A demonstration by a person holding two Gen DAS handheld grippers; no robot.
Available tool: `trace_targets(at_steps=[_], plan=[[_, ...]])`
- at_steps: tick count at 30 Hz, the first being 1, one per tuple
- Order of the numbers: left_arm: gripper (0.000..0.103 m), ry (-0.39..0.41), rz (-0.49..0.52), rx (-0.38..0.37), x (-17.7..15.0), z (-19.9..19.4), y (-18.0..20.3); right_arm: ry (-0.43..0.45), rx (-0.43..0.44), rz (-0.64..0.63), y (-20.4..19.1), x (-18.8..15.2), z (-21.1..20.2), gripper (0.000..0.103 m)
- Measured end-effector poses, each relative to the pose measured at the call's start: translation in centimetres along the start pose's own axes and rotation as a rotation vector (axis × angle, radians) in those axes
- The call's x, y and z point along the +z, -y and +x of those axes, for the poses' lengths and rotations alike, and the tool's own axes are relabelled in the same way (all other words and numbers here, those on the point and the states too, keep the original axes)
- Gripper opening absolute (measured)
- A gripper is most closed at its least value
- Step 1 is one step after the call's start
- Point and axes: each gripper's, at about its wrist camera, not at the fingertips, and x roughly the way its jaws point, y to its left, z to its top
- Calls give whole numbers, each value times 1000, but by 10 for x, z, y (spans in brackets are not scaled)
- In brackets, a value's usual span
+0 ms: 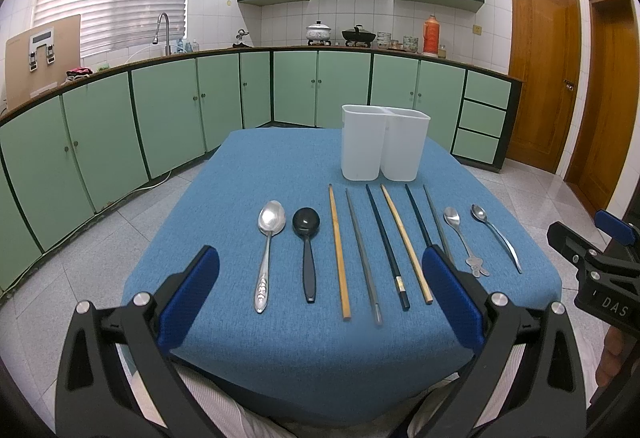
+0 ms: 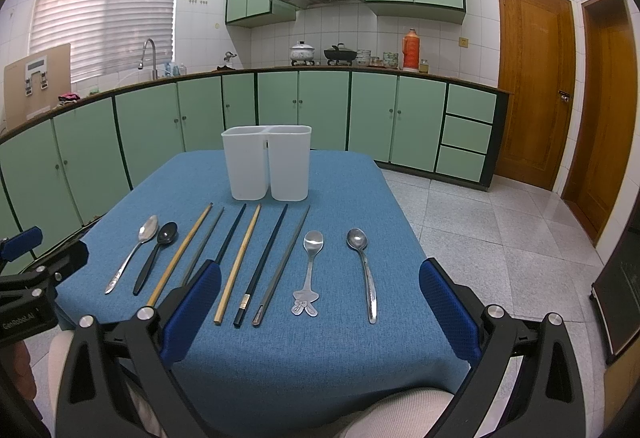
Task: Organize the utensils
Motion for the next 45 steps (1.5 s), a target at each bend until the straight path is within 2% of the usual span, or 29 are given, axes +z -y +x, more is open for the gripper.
trace_targets(at_steps=[26, 30, 41, 43, 45], plan=[[98, -10, -5, 3, 5, 6, -4, -4, 2, -6, 7, 2, -4, 97], [98, -15, -20, 5, 7, 12, -12, -8, -4, -12, 7, 6, 7, 97], [98, -64, -70, 82, 27, 55, -56, -35, -36, -35, 20, 20, 49, 97], [98, -75, -69, 95, 33, 66, -61, -55, -27, -32, 26, 25, 62, 95], [98, -96, -66, 103, 39, 82, -67, -71, -28, -29, 32, 29, 73, 88]])
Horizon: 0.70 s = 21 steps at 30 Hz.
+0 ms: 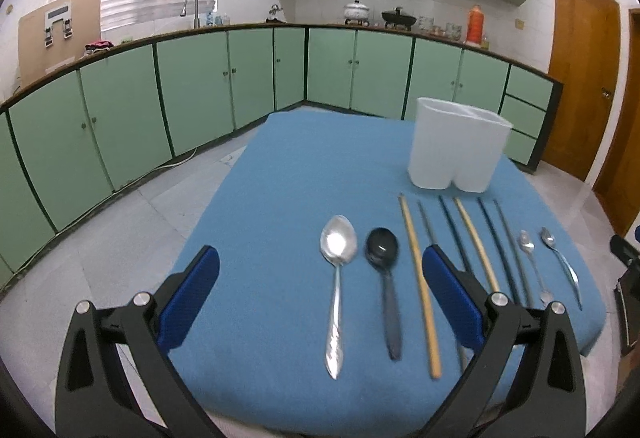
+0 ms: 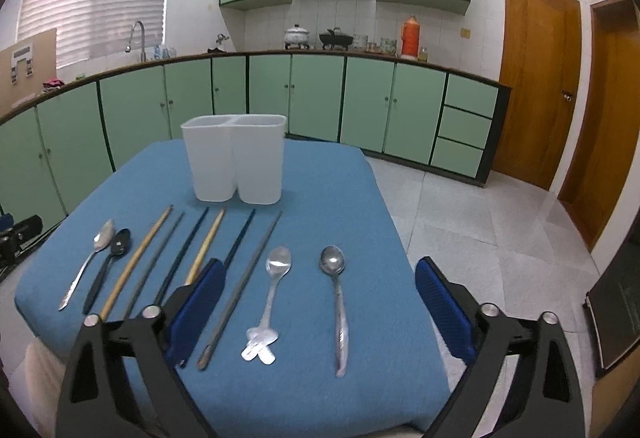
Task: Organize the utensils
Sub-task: 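Grasp the ornate silver spoon with the left tool while the right tool grasps a plain silver spoon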
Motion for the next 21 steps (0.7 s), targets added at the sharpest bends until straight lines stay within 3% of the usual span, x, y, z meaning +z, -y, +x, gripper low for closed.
trace_targets(at_steps=[6, 9, 16, 21], plan=[[98, -97, 5, -4, 15, 50, -8, -73, 14, 28, 19, 13, 37, 68], [98, -150, 13, -18, 19, 75, -5, -105, 15, 22, 20, 17, 55, 64], [93, -226, 16, -13, 22, 117, -4, -164, 23, 22, 22, 17, 85, 61], [79, -279, 9, -23, 24, 138, -7, -178, 20, 28, 24, 17, 94, 61]])
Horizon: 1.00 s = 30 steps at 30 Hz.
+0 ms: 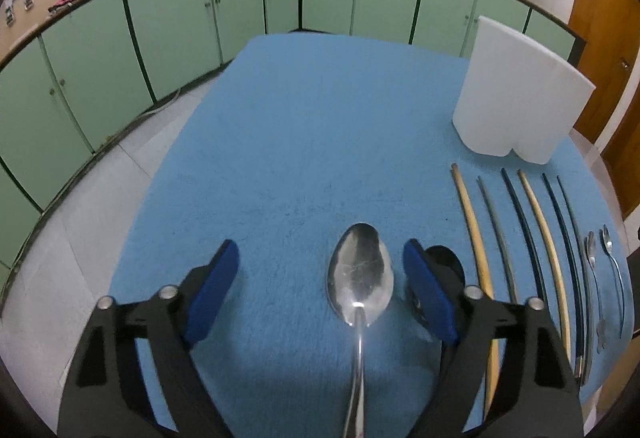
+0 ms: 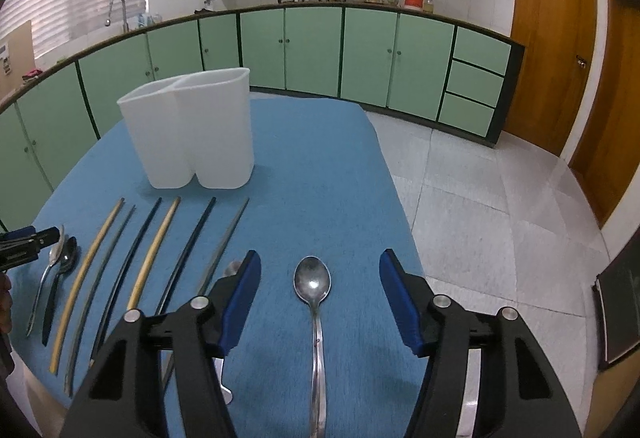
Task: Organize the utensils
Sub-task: 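Grasp the ornate silver spoon with the left tool while the right tool grasps a plain silver spoon, then lift both held silver spoons and carry them over the white utensil holder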
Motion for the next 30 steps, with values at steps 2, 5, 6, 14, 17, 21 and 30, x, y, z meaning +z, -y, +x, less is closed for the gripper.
trace_targets(at_steps=[2, 5, 6, 14, 17, 21, 30], plan=[[79, -9, 5, -3, 1, 5, 1, -5, 0, -2, 0, 1, 3, 61], [79, -18, 15, -2, 4, 10, 3, -11, 0, -6, 0, 2, 8, 61], [76, -22, 15, -3, 5, 11, 3, -13, -1, -6, -1, 2, 9, 61], [58, -22, 17, -9, 5, 18, 5, -27, -4, -9, 4, 3, 19, 61], [55, -19, 13, -15, 6, 20, 6, -33, -1, -11, 4, 3, 23, 61], [47, -16, 13, -24, 7, 21, 6, -48, -1, -13, 6, 2, 28, 61], [67, -12, 20, -43, 3, 15, 10, -102, 26, -3, 17, 0, 38, 60]])
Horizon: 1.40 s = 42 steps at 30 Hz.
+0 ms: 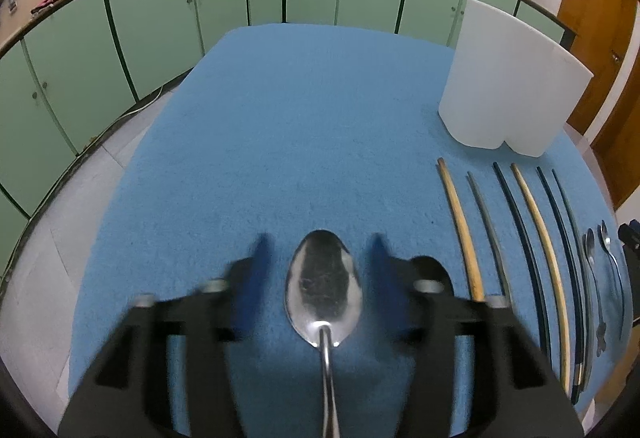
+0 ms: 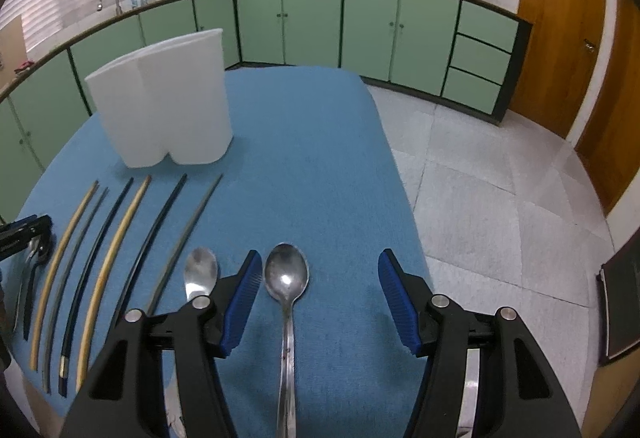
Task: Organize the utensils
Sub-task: 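Lift both held silver spoons and carry them over the white utensil holder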
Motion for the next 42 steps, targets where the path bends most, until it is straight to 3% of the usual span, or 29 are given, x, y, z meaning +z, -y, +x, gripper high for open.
trace_targets(at_steps=[8, 16, 20, 23, 30, 42], plan=[[64, 12, 8, 20, -5, -1, 1, -46, 30, -20, -7, -3, 16, 55], [51, 15, -1, 1, -4, -2, 1, -88, 37, -68, -13, 4, 33, 45], [42, 18, 0, -7, -4, -2, 0, -97, 53, -87, -16, 6, 35, 28], [34, 19, -1, -17, -5, -3, 0, -94, 41, -107, -20, 6, 34, 28], [34, 35, -8, -48, -4, -7, -2, -33, 51, -80, -15, 8, 21, 28], [33, 158, -24, -84, -5, -41, -7, 119, 78, -63, -15, 18, -13, 28]])
